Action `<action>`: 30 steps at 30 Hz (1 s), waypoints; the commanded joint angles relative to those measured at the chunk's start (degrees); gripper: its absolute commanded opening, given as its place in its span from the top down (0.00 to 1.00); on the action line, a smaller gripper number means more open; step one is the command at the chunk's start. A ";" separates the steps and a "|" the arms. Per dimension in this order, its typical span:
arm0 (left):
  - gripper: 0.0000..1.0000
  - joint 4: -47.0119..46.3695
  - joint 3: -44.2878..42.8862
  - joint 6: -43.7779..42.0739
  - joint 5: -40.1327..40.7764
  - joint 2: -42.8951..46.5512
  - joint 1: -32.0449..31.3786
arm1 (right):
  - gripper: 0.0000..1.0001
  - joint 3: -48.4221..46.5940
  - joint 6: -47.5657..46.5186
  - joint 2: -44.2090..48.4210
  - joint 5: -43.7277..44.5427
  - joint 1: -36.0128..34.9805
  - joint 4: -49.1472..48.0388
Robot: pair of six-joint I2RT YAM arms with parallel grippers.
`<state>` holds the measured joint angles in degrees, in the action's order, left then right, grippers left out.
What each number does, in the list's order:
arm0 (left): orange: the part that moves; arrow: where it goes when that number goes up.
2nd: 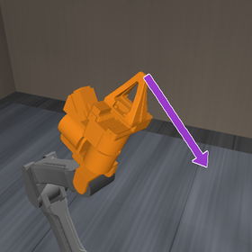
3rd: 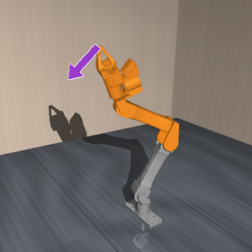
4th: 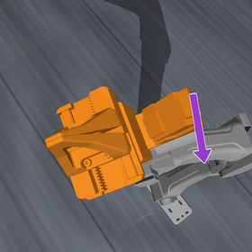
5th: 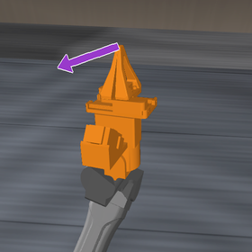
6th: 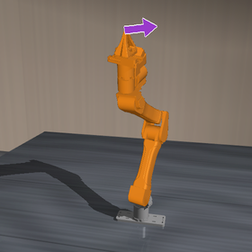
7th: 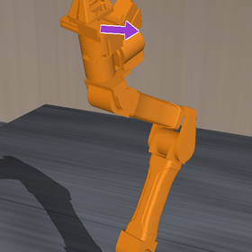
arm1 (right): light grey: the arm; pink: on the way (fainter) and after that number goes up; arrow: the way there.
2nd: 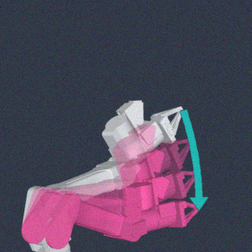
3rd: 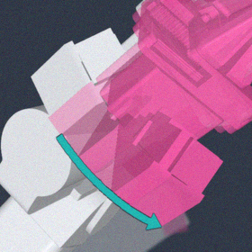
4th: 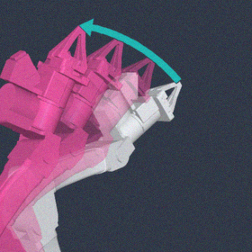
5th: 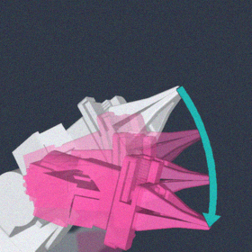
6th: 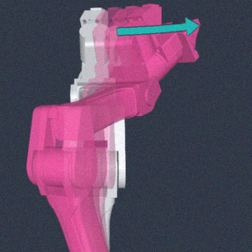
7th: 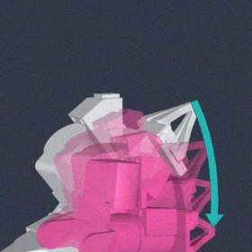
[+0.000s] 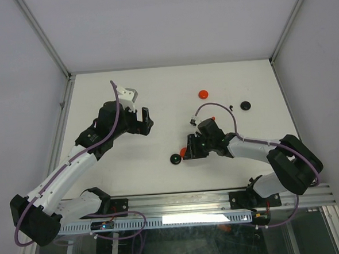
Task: Insert the wireless bluetooth earbuds into the charging case
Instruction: Place the charging case at the center of the board, then pick up the charging case at the center of the board.
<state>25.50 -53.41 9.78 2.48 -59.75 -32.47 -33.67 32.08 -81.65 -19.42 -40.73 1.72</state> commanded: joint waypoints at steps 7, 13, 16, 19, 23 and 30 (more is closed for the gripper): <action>0.04 -2.12 0.32 -0.60 -0.94 1.21 1.18 | 0.32 -5.18 -4.02 7.79 9.92 -0.07 14.28; 0.03 -2.12 0.48 -0.40 0.16 1.30 1.43 | 0.18 -9.81 -8.71 9.81 15.26 6.36 20.92; 0.03 -2.12 0.65 -0.41 0.86 1.38 1.45 | 0.16 -12.04 -11.27 9.12 20.43 11.57 21.93; 0.02 -2.12 0.65 -0.53 1.31 1.64 1.50 | 0.13 -14.39 -13.49 6.80 24.09 16.64 20.80; 0.02 -2.12 0.78 -0.54 2.12 1.87 1.61 | 0.13 -17.38 -13.89 2.49 27.47 23.58 17.23; 0.02 -2.12 0.84 -0.68 2.57 1.60 2.07 | 0.13 -22.35 -10.56 -6.12 38.24 31.32 10.82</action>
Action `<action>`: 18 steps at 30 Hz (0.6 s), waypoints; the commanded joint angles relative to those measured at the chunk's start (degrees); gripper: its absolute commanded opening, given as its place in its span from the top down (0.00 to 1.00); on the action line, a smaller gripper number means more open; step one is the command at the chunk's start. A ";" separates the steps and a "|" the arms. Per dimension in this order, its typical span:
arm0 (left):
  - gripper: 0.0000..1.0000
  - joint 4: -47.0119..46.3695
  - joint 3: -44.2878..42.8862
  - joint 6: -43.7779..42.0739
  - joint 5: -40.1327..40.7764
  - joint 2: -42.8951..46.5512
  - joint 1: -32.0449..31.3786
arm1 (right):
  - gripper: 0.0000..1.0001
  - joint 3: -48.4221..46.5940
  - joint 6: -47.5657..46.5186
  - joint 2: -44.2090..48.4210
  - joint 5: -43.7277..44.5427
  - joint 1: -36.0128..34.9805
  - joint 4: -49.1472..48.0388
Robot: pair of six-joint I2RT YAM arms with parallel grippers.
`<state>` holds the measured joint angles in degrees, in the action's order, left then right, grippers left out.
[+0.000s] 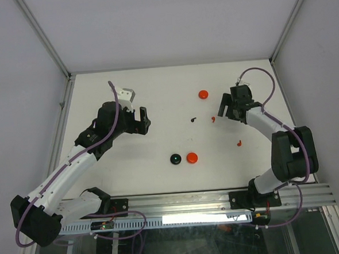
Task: Insert the wireless bluetooth earbuds into the charging case
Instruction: Pick up the charging case at the center of the board.
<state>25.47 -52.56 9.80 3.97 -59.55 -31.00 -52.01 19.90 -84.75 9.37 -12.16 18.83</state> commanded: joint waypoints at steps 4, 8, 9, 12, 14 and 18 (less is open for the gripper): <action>0.02 -2.08 0.03 -0.75 1.19 1.45 0.75 | 0.14 -7.40 5.88 -7.91 16.95 5.34 -7.62; 0.02 -2.10 0.04 -0.68 0.59 1.59 0.78 | 0.17 -11.11 9.36 -12.25 20.52 7.06 -8.36; 0.02 -2.11 0.02 -0.66 0.45 1.55 0.80 | 0.18 -12.28 10.42 -13.61 21.66 7.31 -7.97; 0.01 -2.14 0.08 -0.71 0.23 1.45 0.77 | 0.20 -15.73 12.76 -17.41 22.63 8.30 -6.14; 0.01 -2.10 0.10 -0.74 0.25 1.45 0.78 | 0.22 -17.54 13.73 -19.60 22.66 8.90 -5.71; 0.01 -2.10 0.12 -0.66 0.19 1.45 0.79 | 0.25 -19.99 14.57 -23.05 21.93 9.81 -5.07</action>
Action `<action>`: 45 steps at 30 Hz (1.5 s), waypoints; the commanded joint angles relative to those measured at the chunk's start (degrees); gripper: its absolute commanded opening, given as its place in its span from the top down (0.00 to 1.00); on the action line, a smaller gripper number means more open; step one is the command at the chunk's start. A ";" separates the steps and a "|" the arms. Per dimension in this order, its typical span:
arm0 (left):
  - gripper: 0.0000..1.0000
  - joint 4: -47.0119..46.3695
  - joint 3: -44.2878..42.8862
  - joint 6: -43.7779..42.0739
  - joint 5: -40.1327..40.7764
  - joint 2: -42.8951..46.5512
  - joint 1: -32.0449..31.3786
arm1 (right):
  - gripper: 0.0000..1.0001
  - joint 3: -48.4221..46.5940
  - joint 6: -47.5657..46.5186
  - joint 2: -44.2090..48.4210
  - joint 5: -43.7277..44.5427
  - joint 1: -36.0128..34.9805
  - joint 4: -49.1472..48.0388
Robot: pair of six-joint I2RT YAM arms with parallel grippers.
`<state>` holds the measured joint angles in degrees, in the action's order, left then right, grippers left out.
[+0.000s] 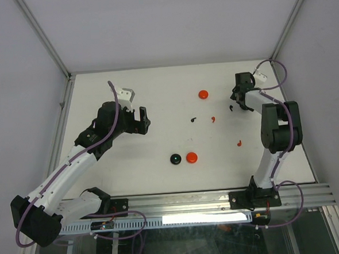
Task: Insert the wireless bluetooth earbuds into the charging case
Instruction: Pick up the charging case at the center of the board.
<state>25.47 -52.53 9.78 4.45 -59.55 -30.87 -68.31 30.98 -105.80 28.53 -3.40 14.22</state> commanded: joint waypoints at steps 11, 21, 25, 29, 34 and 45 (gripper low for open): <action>0.01 -2.13 0.00 -0.57 -1.28 0.75 0.73 | 0.37 -5.29 3.39 -5.85 0.25 2.17 1.80; 0.01 -2.18 -0.16 0.20 -3.14 0.49 1.03 | 0.59 0.29 -1.97 0.83 -1.42 0.73 0.60; 0.01 -2.67 -0.34 1.22 -5.77 0.40 1.04 | 0.61 4.94 -4.46 6.63 -2.69 -1.89 -1.26; 0.01 -3.05 -0.71 2.57 -8.03 0.32 0.99 | 0.63 9.93 -5.91 13.09 -5.19 -5.53 -3.33; 0.01 -3.11 -0.72 5.11 -9.70 1.50 0.99 | 0.63 14.35 -8.95 20.94 -8.31 -12.27 -5.70; 0.01 -4.44 0.14 12.22 -13.94 5.13 0.99 | 0.63 24.46 -19.51 37.85 -18.18 -27.60 -19.15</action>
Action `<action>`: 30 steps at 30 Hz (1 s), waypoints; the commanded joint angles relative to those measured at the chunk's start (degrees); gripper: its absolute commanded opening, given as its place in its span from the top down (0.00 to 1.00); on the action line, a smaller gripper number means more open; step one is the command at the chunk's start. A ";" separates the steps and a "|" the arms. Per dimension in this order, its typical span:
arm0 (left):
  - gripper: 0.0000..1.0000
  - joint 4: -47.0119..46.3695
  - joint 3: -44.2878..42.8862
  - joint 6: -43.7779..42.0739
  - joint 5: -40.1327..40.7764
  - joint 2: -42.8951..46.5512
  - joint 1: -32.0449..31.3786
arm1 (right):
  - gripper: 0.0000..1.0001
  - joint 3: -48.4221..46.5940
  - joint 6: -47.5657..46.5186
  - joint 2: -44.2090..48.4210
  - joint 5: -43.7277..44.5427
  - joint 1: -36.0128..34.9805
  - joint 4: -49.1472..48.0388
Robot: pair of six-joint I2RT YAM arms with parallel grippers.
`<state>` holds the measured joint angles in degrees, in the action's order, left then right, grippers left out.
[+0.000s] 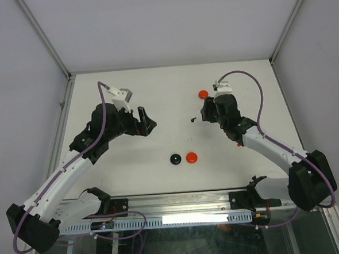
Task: Insert the wireless bluetooth earbuds into the charging case
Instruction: Pick up the charging case at the center of the board.
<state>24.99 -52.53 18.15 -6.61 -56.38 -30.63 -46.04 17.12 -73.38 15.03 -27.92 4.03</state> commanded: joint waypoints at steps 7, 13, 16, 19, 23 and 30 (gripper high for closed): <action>0.05 -8.06 1.43 8.37 -8.37 2.02 0.75 | 0.63 5.33 -14.48 12.29 -10.85 -9.50 -15.09; 0.14 -14.89 3.78 13.49 -15.40 0.60 0.80 | 0.63 9.43 -24.35 15.68 -16.18 -14.96 -23.54; 0.19 -18.61 4.59 16.16 -18.75 -0.33 0.80 | 0.63 10.46 -28.16 15.49 -16.74 -18.30 -26.36; 0.27 -22.90 6.34 18.73 -20.98 -0.85 0.75 | 0.63 11.25 -30.98 15.21 -16.74 -20.97 -29.49; 0.33 -27.03 8.46 20.65 -23.26 -1.89 0.68 | 0.63 10.64 -32.58 14.17 -16.35 -23.26 -31.40; 0.44 -31.10 10.44 22.21 -24.04 -3.39 0.49 | 0.63 8.17 -33.80 11.03 -16.11 -26.37 -32.81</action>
<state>0.73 -42.85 38.13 -28.12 -59.33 -30.63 -34.61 -14.37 -61.04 -0.93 -52.77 -23.40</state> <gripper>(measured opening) 0.579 0.524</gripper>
